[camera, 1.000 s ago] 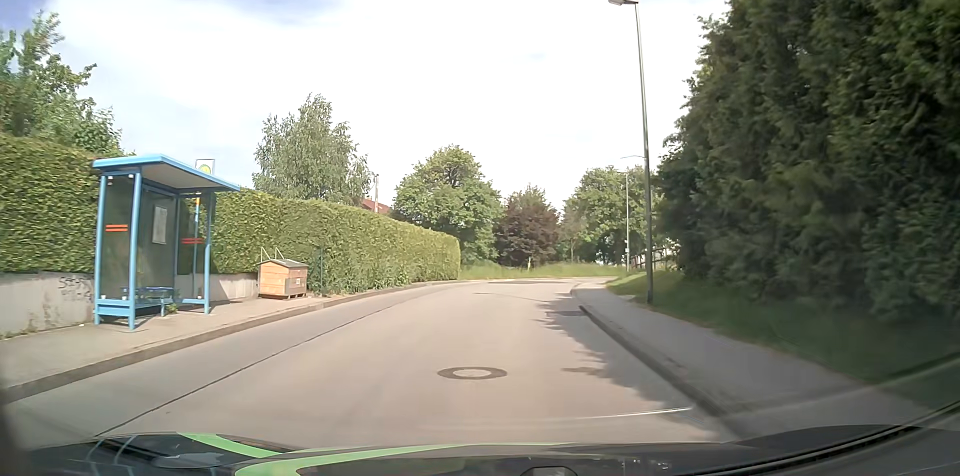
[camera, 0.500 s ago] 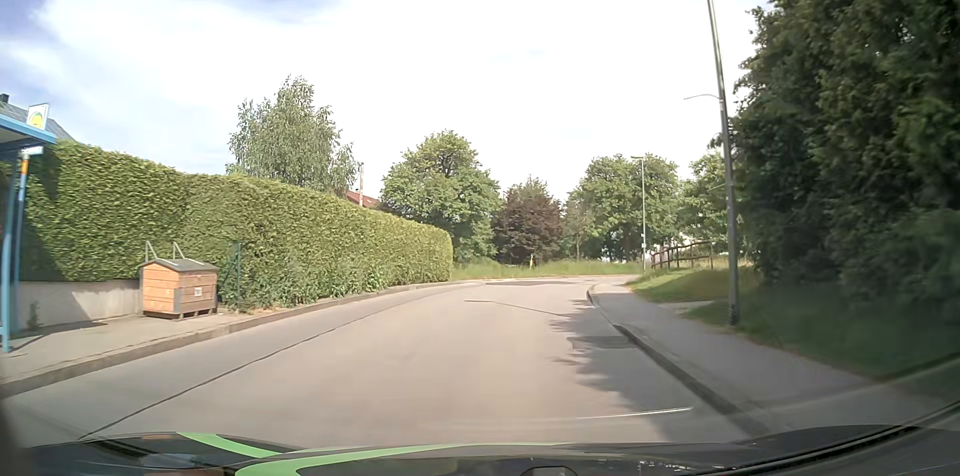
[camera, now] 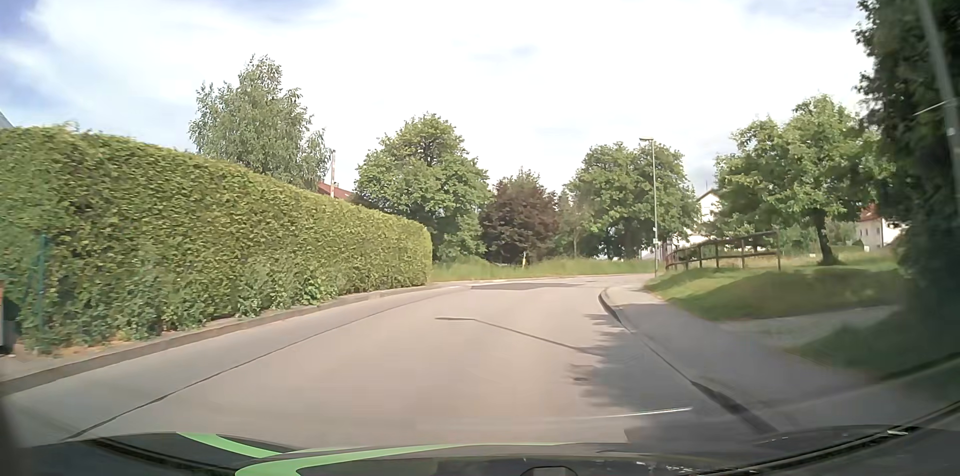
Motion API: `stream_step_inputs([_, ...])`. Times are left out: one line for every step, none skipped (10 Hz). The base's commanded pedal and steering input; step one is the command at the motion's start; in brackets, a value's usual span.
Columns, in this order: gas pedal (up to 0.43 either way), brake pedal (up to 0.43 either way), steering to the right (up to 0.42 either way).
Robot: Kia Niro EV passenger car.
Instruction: Follow the waypoints while adhering to traffic rules and regulations
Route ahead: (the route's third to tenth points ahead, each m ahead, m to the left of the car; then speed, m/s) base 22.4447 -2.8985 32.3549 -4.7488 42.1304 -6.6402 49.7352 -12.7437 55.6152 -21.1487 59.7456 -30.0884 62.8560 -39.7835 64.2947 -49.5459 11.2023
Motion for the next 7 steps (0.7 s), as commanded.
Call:
stream_step_inputs([0.13, 0.0, 0.02])
stream_step_inputs([0.11, 0.0, 0.022])
stream_step_inputs([0.087, 0.0, 0.024])
stream_step_inputs([0.059, 0.0, 0.025])
stream_step_inputs([0.047, 0.0, 0.026])
stream_step_inputs([0.047, 0.0, 0.026])
stream_step_inputs([0.047, 0.0, 0.027])
